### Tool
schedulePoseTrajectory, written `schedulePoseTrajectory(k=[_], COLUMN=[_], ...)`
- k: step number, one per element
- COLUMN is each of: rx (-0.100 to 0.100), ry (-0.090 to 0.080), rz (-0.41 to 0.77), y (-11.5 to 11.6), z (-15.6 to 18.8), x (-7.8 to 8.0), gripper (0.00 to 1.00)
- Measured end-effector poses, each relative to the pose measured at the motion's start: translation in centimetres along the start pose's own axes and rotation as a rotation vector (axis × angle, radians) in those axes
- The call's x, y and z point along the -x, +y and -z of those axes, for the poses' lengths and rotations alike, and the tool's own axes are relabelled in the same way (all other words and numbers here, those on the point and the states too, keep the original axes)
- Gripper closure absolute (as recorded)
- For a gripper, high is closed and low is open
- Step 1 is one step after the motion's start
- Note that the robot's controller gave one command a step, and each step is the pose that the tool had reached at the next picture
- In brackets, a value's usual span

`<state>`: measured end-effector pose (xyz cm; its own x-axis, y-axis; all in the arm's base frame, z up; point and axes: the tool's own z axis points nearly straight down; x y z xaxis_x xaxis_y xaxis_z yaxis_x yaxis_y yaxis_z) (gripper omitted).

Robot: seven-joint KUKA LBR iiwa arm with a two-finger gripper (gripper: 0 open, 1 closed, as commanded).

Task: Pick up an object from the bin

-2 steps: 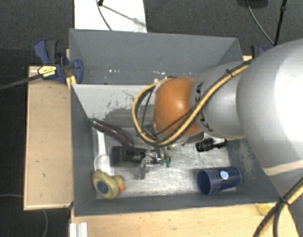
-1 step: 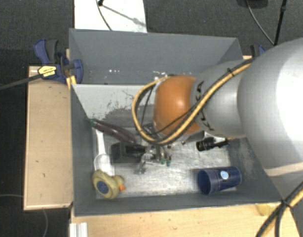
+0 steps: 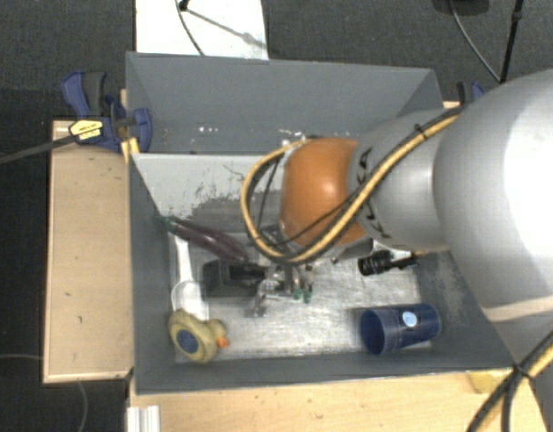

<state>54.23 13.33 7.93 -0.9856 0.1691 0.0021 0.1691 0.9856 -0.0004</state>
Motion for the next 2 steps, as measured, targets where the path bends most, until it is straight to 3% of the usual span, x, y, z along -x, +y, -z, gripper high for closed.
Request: schedulePoseTrajectory(k=[2], rx=[-0.005], ry=[0.011], rz=[-0.003], y=[-0.2], z=[2.2], x=[-0.4], gripper=[1.00])
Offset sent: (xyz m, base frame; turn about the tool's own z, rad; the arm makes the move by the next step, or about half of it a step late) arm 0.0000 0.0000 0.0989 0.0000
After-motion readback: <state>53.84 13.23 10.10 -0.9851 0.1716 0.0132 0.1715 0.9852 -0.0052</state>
